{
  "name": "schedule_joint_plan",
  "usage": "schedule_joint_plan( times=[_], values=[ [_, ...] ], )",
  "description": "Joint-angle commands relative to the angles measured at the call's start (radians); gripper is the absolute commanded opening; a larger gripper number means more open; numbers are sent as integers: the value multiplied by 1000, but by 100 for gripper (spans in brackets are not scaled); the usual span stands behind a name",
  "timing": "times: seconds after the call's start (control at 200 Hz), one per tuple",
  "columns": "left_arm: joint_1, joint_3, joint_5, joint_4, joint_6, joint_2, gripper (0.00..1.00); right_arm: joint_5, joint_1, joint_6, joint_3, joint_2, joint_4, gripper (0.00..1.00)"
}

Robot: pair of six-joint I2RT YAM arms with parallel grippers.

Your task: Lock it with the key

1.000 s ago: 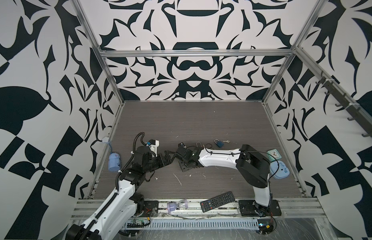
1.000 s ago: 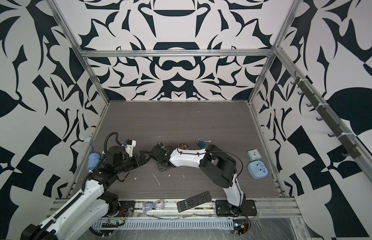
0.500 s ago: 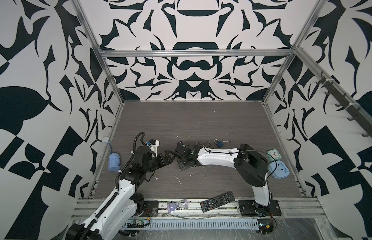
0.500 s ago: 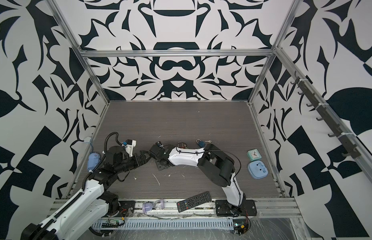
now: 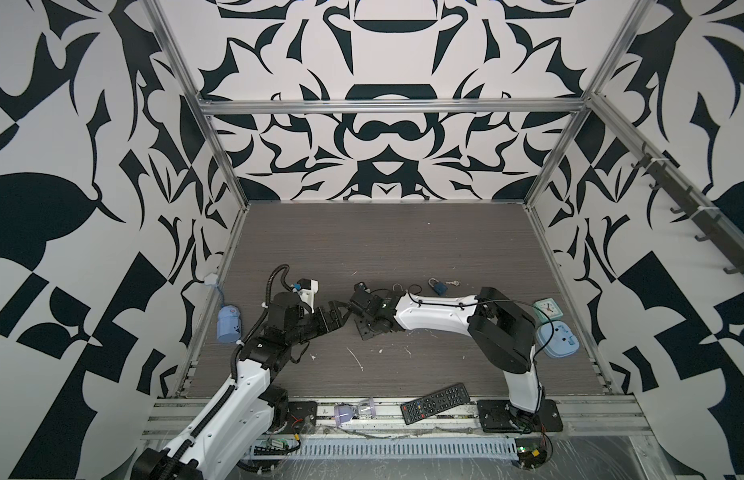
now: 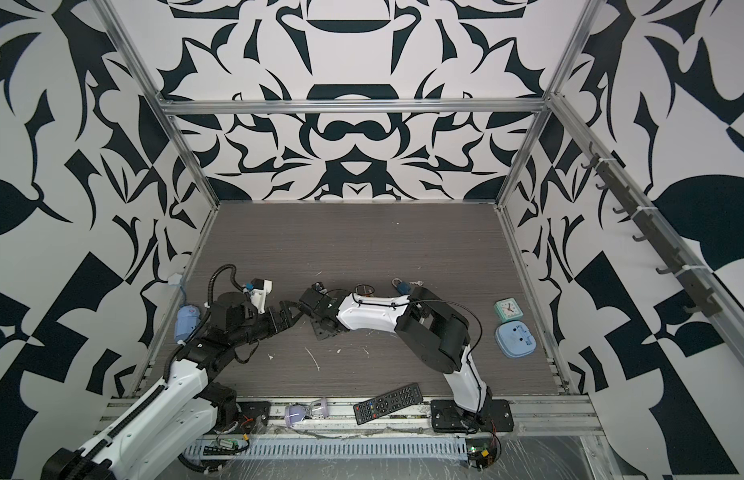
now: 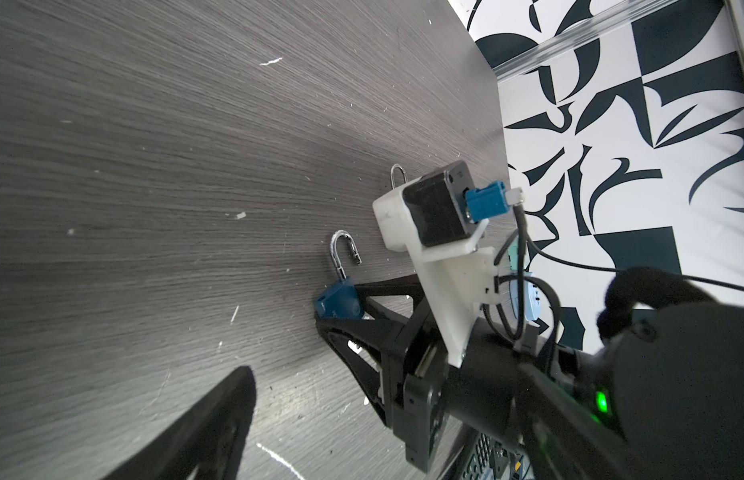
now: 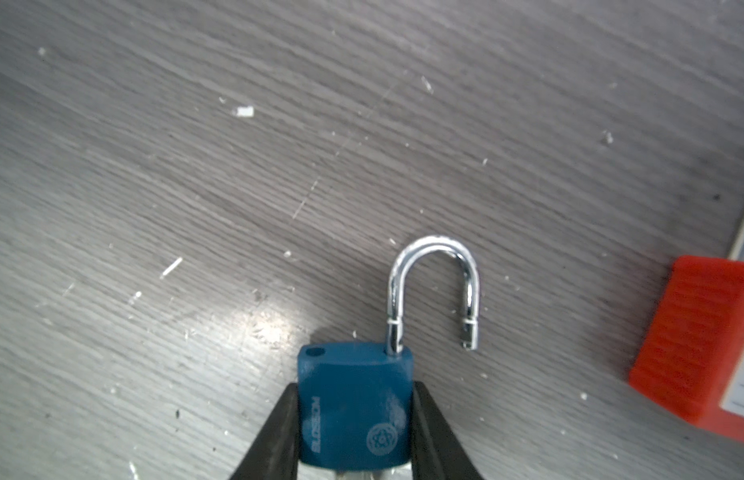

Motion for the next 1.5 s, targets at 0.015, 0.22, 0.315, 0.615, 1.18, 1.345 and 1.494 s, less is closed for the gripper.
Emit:
schedule_joint_plan(
  times=[0.015,0.22,0.315,0.615,1.18,1.345,1.494],
  values=[
    [2,-6,0,2,3,-7,99,-24,-7,6,-18,21,-16,33],
    [2,-8,3,3,0,-1,99,-28,-10,10,-27,7,-13,25],
    [2,-6,5,4,-2,2,99,-28,-11,10,-29,-1,-12,23],
    [2,-5,8,19,-5,21,99,-33,-18,9,-33,-20,-12,0],
    [2,31,29,12,17,60,99,-48,-39,-50,-139,-175,53,0],
    [2,36,53,22,17,72,99,-47,-41,-98,-175,-238,69,0],
    [2,32,94,62,17,81,99,-66,-58,-170,-237,-325,97,0]
  ],
)
